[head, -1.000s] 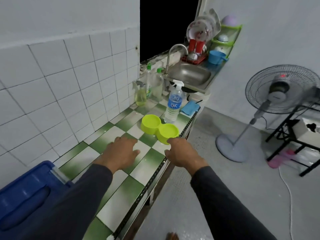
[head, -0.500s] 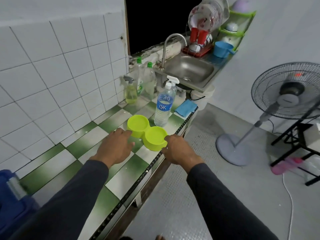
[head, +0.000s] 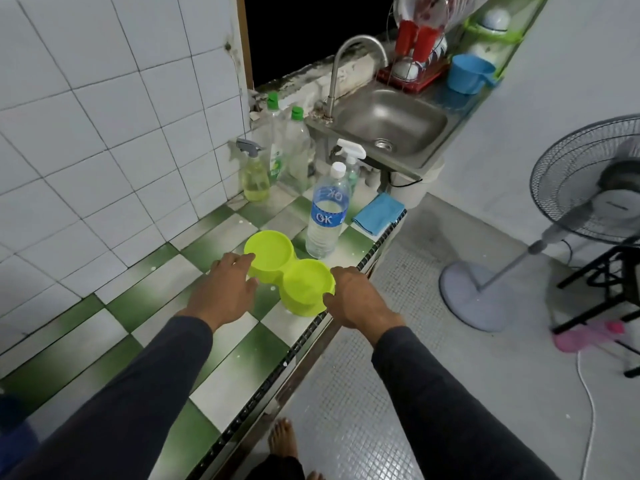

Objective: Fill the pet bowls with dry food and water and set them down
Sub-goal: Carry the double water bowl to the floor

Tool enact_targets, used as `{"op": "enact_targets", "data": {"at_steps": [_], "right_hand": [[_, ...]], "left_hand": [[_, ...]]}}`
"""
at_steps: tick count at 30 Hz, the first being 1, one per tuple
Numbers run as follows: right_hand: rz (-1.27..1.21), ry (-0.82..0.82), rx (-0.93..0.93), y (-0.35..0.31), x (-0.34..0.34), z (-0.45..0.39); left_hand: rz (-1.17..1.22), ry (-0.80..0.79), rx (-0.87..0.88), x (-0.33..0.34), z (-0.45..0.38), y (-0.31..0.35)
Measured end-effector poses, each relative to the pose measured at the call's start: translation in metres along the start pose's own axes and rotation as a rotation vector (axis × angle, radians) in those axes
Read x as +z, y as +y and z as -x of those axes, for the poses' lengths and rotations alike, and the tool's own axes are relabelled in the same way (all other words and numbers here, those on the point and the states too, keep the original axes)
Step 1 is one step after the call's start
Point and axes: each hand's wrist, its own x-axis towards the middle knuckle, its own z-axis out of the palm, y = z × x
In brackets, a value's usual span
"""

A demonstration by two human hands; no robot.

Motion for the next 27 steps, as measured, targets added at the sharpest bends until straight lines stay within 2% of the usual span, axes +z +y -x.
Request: {"op": "enact_targets", "data": {"at_steps": [6, 12, 27], "right_hand": [[-0.076, -0.055, 0.085, 0.000, 0.014, -0.036], [-0.257, -0.111, 0.227, 0.003, 0.038, -0.060], [-0.580, -0.096, 0.428, 0.026, 0.071, -0.095]], "left_hand": [[0.082, 0.002, -0.034, 0.011, -0.046, -0.019], [0.155, -0.037, -0.066, 0.024, -0.083, -0.033], [0.415, -0.114, -0.236, 0.051, -0.151, -0.050]]}}
